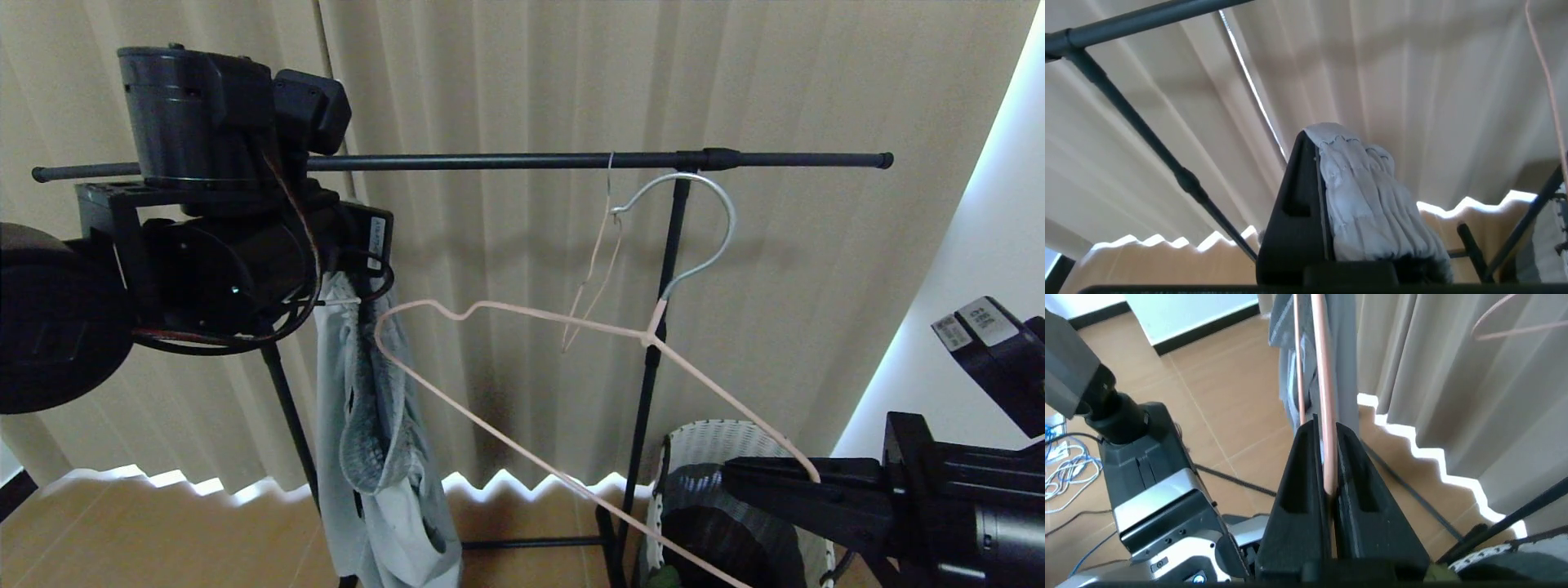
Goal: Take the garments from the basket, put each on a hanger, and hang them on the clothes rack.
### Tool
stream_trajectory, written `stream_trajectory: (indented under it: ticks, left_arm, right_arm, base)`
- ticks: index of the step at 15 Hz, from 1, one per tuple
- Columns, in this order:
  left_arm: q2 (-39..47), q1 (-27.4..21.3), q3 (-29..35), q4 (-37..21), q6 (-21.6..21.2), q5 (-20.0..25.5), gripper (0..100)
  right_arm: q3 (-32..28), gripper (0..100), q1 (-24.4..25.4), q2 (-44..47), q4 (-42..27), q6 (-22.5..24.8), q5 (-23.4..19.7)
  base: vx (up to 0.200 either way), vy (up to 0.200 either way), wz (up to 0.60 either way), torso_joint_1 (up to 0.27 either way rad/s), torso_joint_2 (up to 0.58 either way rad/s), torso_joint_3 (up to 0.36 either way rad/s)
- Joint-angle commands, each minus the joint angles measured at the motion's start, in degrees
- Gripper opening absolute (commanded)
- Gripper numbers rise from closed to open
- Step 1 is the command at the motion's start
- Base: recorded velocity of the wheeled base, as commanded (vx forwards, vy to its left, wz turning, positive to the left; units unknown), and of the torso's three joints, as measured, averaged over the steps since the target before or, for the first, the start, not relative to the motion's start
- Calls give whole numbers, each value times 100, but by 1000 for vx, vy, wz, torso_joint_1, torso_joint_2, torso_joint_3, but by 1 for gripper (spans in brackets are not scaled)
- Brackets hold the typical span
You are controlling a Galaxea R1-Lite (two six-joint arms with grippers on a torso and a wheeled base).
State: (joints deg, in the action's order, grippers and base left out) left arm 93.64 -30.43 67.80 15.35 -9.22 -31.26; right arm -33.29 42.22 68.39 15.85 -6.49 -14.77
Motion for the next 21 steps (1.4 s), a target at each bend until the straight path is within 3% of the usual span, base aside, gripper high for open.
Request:
stream_trajectory:
  ticks: [1,5,6,8,11,18,21]
  left_arm:
    - [-3,-33,5,3,8,-3,0]
    - [-47,-33,-57,-5,16,-21,0]
    - [-170,-42,-83,-14,8,-135,0]
    - [-258,-42,-215,-32,-10,-188,0]
    - [-267,-86,-417,3,16,-188,0]
    - [-258,-200,-417,-5,227,-197,0]
    - [-311,-253,-426,-5,236,-205,0]
  right_arm:
    - [-72,0,-3,219,15,-2,1]
    - [-415,0,-73,614,15,-37,159]
    - [-582,0,-135,781,24,-63,396]
    - [-723,0,-135,869,41,-142,405]
    - [-846,0,-135,1168,595,-186,423]
    - [-925,0,-117,1853,1017,-318,458]
    - [-942,0,111,2381,1527,-670,906]
  base:
    - [0,0,0,0,0,0]
    - [0,0,0,0,0,0]
    - [0,0,0,0,0,0]
    - [0,0,0,0,0,0]
    - [0,0,0,0,0,0]
    - [0,0,0,0,0,0]
    - [0,0,0,0,0,0]
